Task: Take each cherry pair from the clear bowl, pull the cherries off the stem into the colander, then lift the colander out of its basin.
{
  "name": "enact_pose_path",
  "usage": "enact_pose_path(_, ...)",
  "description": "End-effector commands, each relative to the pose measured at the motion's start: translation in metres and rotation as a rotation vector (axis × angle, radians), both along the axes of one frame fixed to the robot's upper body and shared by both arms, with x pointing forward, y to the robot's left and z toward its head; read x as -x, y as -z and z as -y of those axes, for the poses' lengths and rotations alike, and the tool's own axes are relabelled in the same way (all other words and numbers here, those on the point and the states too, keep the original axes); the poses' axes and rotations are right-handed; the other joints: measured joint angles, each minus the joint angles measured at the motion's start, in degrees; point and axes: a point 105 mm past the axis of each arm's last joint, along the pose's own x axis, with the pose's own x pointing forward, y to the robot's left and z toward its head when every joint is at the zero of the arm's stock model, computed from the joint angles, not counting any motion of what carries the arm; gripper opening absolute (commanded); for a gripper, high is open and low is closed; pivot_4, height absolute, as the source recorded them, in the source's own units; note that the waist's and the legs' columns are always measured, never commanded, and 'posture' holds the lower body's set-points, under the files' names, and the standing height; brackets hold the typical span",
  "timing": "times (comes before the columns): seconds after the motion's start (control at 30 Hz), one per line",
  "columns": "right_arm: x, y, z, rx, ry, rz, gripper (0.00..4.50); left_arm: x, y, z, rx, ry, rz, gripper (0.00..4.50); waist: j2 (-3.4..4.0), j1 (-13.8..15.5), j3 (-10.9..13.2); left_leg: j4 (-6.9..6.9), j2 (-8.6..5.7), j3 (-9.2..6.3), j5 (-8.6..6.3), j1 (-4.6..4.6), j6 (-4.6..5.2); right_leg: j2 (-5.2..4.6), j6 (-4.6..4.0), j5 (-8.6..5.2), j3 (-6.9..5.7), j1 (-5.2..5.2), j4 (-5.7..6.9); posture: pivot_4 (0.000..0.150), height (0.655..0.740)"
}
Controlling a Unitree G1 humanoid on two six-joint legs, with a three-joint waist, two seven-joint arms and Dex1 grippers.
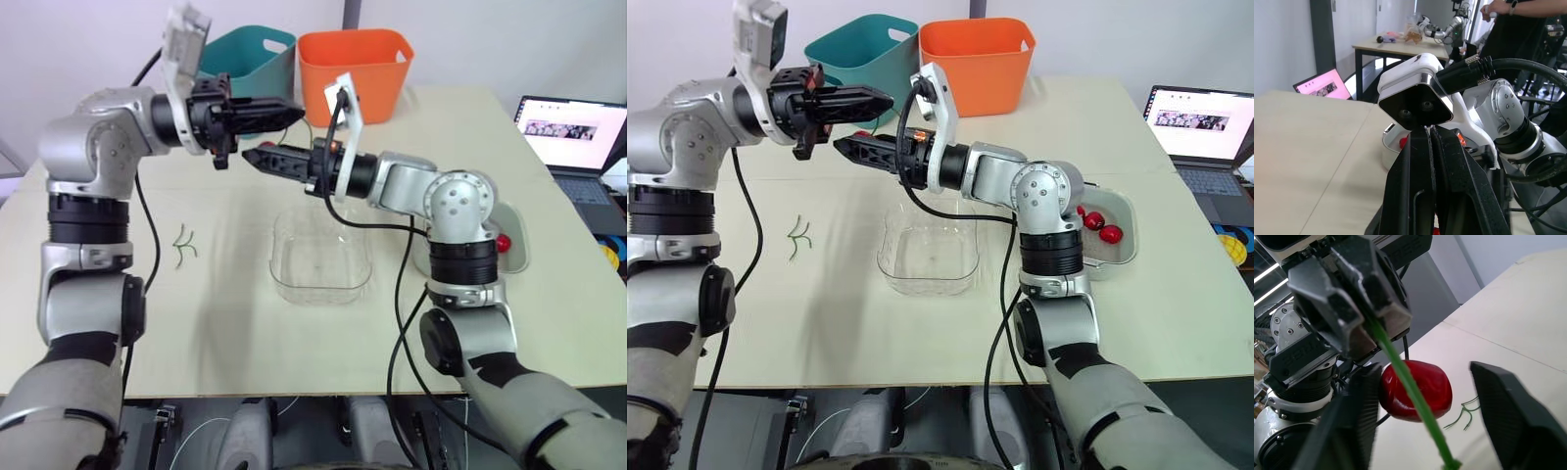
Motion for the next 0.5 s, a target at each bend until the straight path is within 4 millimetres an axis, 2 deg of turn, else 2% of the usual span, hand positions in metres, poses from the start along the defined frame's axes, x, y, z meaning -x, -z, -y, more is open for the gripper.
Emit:
enact_pose_path(0.03, 0.004, -0.014, -0.004, -0.029, -0.008, 0.047, 1.65, 0.006, -0.009, 0.000, 0.008, 0.012, 0.046, 0.00, 0.00, -0.2, 0.0, 0.00, 0.00, 0.00, 0.00, 0.00, 0.00, 0.00, 0.00, 0.00, 0.00, 0.00, 0.00, 0.150, 0.7400)
enact_pose_path(0.1, 0.004, -0.013, -0.004, -0.027, -0.009, 0.047, 1.14, 0.005, -0.009, -0.001, 0.007, 0.010, 0.046, 0.00, 0.00, -0.4, 0.0, 0.00, 0.00, 0.00, 0.00, 0.00, 0.00, 0.00, 0.00, 0.00, 0.00, 0.00, 0.00, 0.150, 0.7400)
enact_pose_path(0.3, 0.008, -0.008, -0.002, 0.009, -0.021, 0.064, 1.11, 0.002, -0.012, -0.004, 0.009, -0.010, 0.057, 0.00, 0.00, -0.9, 0.0, 0.00, 0.00, -0.01, 0.00, 0.00, 0.00, 0.00, 0.00, 0.00, 0.00, 0.00, 0.00, 0.150, 0.7400)
enact_pose_path(0.5, 0.014, 0.016, 0.000, 0.112, -0.029, 0.082, 1.11, -0.004, -0.018, -0.008, 0.019, -0.038, 0.080, 0.00, 0.00, -0.8, 0.0, 0.00, 0.00, -0.01, 0.00, 0.00, 0.00, 0.00, 0.00, 0.00, 0.00, 0.00, -0.01, 0.150, 0.7400)
